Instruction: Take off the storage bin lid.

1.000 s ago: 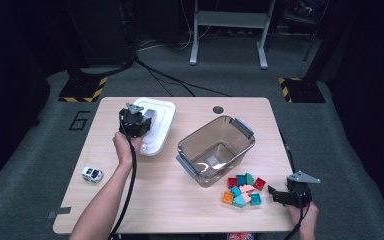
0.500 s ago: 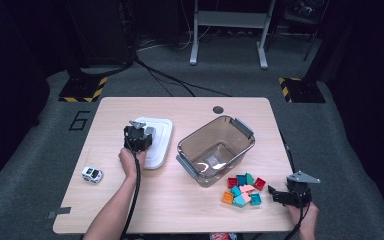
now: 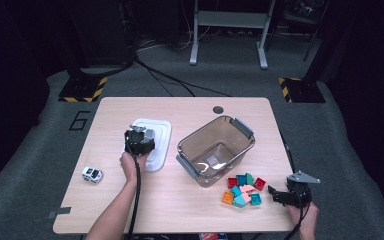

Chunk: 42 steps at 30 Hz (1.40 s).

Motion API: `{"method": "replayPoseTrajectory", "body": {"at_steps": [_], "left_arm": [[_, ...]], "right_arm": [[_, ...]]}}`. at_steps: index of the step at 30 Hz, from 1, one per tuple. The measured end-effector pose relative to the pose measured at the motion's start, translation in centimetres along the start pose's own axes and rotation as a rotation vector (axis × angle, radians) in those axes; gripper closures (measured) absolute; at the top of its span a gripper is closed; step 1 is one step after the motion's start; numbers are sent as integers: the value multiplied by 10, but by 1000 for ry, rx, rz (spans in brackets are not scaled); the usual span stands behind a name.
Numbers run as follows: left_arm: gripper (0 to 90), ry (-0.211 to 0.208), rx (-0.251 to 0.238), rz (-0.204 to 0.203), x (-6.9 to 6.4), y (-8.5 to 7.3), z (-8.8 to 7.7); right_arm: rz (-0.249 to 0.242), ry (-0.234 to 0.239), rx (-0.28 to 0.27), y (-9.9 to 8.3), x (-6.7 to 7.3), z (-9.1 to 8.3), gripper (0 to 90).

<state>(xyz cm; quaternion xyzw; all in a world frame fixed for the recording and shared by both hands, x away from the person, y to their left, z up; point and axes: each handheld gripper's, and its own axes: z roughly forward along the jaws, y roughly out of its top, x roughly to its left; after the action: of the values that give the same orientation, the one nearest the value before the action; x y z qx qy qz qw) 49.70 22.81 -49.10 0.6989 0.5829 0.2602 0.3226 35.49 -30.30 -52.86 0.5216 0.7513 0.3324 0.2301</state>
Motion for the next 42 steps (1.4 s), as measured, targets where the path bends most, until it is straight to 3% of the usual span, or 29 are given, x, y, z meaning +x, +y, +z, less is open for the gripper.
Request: {"method": "replayPoseTrajectory", "body": {"at_steps": [3, 7, 15, 20, 26, 30, 33, 37, 42], "left_arm": [[300, -14, -6, 8, 3, 0, -10], [152, -28, -19, 52, 7, 0, -26], [22, -84, -21, 77, 20, -7, -55], [0, -112, -22, 68, 37, -13, -72], [0, -109, -41, 74, 62, -25, -92], [0, -82, -66, 37, 83, -33, -104], [0, -87, -70, 18, 98, -39, -111], [0, -91, -57, 17, 117, -51, -115], [0, -48, -20, 14, 132, -68, -108]], "right_arm": [[0, 0, 0, 0, 0, 0, 138], [2, 0, 0, 0, 0, 0, 138], [-1, 1, -1, 0, 0, 0, 139], [3, 3, 1, 0, 0, 0, 139], [2, 2, 0, 0, 0, 0, 141], [4, 5, -1, 0, 0, 0, 141], [3, 2, 0, 0, 0, 0, 141], [0, 2, -1, 0, 0, 0, 141], [-1, 2, -1, 0, 0, 0, 141]]}}
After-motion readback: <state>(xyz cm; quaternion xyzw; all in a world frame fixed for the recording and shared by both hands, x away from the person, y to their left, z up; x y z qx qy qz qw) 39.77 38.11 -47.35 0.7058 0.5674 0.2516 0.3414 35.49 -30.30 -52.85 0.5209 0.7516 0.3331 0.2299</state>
